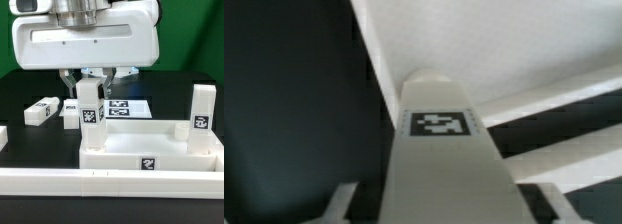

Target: Assemble desk

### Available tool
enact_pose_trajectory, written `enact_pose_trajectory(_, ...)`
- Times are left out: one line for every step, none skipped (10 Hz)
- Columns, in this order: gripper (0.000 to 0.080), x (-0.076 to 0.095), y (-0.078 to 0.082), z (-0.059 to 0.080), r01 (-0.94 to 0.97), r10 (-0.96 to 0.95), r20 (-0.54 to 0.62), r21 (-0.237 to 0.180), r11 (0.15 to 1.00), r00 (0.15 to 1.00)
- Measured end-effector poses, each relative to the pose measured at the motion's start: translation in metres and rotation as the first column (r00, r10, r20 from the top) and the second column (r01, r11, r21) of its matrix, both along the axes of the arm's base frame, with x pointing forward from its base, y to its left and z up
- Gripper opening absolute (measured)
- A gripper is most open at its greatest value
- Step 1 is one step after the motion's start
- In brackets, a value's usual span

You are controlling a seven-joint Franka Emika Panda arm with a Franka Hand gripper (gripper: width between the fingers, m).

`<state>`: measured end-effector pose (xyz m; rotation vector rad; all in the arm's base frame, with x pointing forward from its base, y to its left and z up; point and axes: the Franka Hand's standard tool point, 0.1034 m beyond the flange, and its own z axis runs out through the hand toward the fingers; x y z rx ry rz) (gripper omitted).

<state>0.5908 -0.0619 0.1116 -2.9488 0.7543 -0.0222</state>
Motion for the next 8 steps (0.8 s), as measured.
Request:
enact_pose_trajectory(0.029, 0.0005, 0.0004, -0.0001, 0.091, -0.091, -0.005, 0.003, 0.996, 0.996)
enact_pose_trajectory(0.029, 0.0005, 0.0004, -0.0002, 0.185, -0.185, -0.014, 0.005, 0.983, 0.983)
enact_pose_trajectory(0.029, 0.0011, 0.0007, -0.0002, 0.277, -0.277, -0.02, 0.007, 0.961, 0.961)
enact_pose_trajectory(0.029, 0.0012, 0.0008, -0.0003, 0.362, -0.361, -0.029, 0.01, 0.932, 0.932)
enact_pose_trajectory(0.029, 0.0011, 0.0013, -0.0005, 0.463, -0.462, -0.041, 0.011, 0.886, 0.886)
enact_pose_trajectory(0.029, 0.0012, 0.0029, -0.0008, 0.534, -0.533, -0.05, 0.01, 0.845, 0.845)
enact_pose_trajectory(0.029, 0.0014, 0.0031, -0.0009, 0.543, -0.542, -0.051, 0.011, 0.839, 0.839)
enact_pose_trajectory(0.0364, 0.0014, 0.0034, -0.0009, 0.543, -0.542, -0.051, 0.012, 0.84, 0.839)
